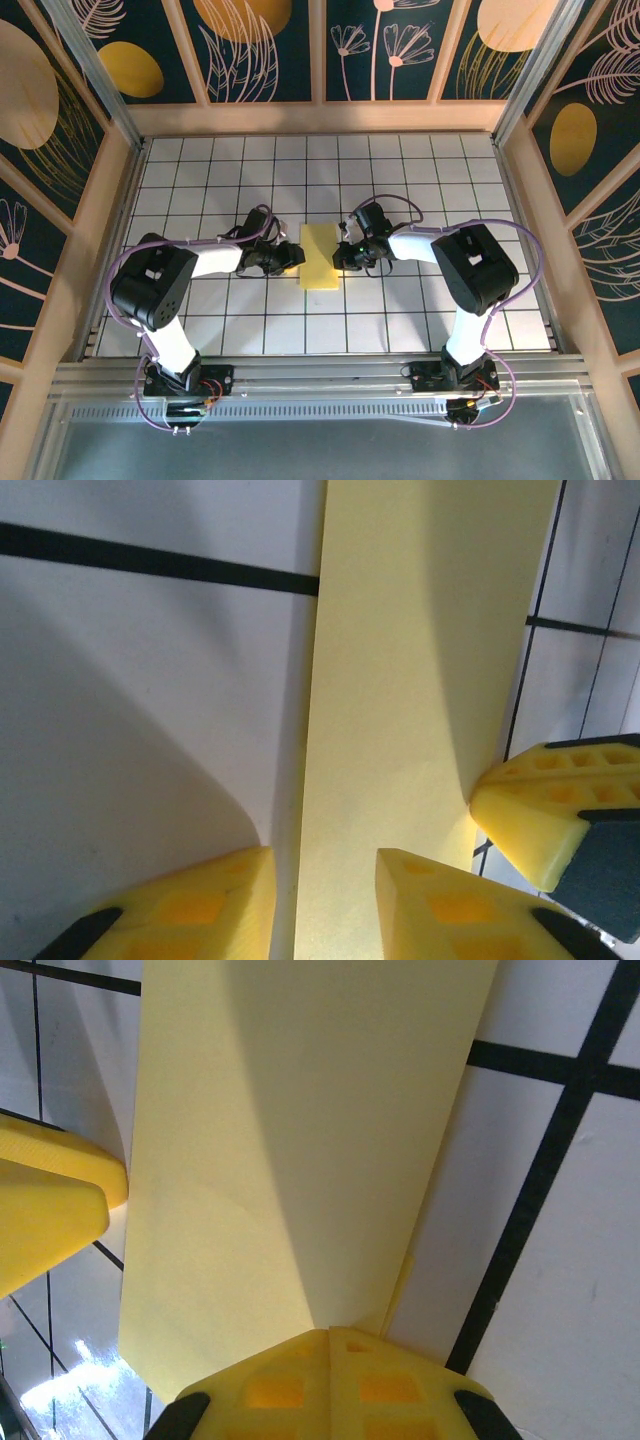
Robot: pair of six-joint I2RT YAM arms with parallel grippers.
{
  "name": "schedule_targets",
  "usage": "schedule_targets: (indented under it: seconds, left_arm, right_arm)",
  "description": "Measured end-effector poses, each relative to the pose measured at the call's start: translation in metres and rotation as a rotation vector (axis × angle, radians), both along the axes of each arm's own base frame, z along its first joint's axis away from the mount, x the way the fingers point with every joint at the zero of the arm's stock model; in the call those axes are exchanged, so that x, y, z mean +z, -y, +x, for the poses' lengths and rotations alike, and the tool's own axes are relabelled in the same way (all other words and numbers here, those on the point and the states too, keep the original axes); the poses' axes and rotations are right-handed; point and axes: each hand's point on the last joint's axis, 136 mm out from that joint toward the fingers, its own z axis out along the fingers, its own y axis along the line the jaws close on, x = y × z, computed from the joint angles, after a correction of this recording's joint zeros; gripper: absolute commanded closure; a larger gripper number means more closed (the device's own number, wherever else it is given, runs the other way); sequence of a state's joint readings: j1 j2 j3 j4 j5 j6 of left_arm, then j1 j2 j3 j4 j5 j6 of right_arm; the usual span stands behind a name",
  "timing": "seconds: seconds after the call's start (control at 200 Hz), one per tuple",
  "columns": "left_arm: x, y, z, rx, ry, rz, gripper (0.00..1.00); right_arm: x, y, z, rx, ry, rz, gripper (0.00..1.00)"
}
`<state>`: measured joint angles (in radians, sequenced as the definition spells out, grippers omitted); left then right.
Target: Fold a paper plane with a square sheet of paper (fold left side to right side)
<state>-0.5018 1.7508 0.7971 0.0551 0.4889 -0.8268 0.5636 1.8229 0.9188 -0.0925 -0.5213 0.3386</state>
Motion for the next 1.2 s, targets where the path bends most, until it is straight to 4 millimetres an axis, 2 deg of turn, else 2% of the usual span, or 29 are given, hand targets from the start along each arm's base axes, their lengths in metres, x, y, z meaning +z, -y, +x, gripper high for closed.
schedule_targets:
  seconds: [0.701, 0.846, 1.021, 1.106, 1.196]
  left_arm:
    - [-0.0004, 0.008, -0.0046, -0.04, -0.004, 0.009, 0.72]
    - [-0.0005, 0.0079, -0.0046, -0.033, -0.01, 0.008, 0.77]
    - [-0.0005, 0.0077, -0.0044, -0.028, -0.013, 0.008, 0.95]
    - [0.0004, 0.0076, -0.004, -0.02, -0.015, 0.006, 1.0]
    - [0.0044, 0.0082, -0.0029, -0.013, -0.011, -0.002, 1.0]
  right_arm:
    - [0.0, 0.0003, 0.0002, 0.013, 0.011, -0.001, 1.0]
    - [0.0, 0.0004, 0.0003, 0.013, 0.011, -0.002, 1.0]
    - [0.0, 0.0004, 0.0003, 0.013, 0.011, -0.002, 1.0]
    - [0.0002, 0.0003, 0.0003, 0.013, 0.012, -0.001, 1.0]
    - [0.0015, 0.0009, 0.0018, 0.009, 0.021, -0.005, 0.89]
